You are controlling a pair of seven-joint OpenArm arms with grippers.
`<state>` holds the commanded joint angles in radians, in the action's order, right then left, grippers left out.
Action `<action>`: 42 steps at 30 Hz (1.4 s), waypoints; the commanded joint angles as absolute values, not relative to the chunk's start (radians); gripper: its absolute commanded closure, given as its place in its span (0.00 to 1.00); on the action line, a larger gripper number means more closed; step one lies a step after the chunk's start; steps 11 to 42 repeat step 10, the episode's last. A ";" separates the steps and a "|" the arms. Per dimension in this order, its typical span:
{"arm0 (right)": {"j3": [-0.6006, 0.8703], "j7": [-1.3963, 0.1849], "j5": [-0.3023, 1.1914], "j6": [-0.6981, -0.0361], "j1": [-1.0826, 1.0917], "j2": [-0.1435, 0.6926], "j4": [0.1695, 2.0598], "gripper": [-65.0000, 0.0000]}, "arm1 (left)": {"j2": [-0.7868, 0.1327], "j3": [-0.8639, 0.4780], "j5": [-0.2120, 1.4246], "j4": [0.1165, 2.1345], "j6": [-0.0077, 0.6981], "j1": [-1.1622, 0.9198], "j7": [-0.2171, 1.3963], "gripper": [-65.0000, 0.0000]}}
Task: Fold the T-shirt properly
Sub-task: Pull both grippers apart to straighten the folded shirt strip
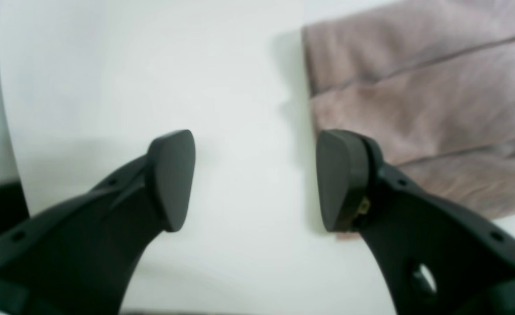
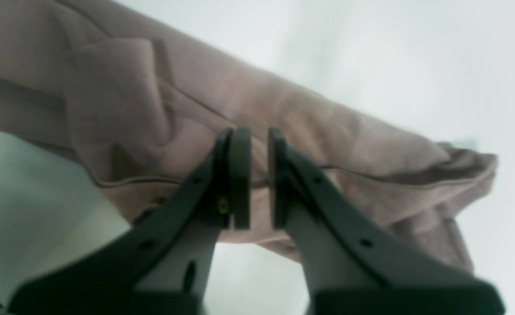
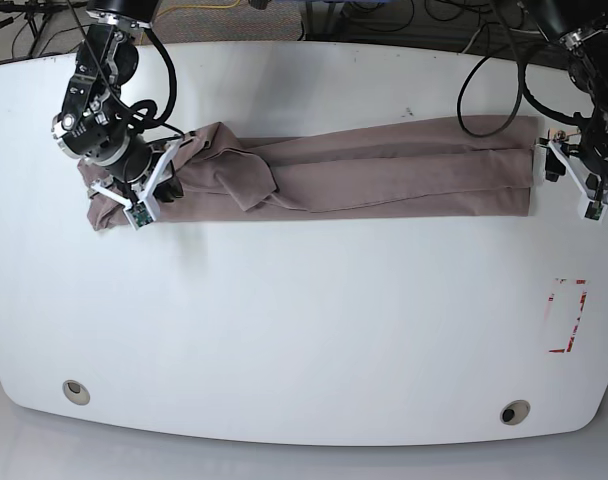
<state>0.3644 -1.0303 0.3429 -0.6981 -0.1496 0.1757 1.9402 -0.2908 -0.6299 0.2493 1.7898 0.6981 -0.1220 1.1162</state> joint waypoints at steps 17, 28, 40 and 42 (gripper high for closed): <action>0.364 -1.030 0.343 -0.698 -0.143 0.171 1.923 0.90 | -0.288 -0.628 0.246 1.790 0.698 -0.124 1.116 0.37; 0.364 -1.030 0.343 -0.698 -0.143 0.171 1.923 0.90 | -0.288 -0.628 0.246 1.790 0.698 -0.124 1.116 0.37; 0.364 -1.030 0.343 -0.698 -0.143 0.171 1.923 0.90 | -0.288 -0.628 0.246 1.790 0.698 -0.124 1.116 0.37; 0.364 -1.030 0.343 -0.698 -0.143 0.171 1.923 0.90 | -0.288 -0.628 0.246 1.790 0.698 -0.124 1.116 0.37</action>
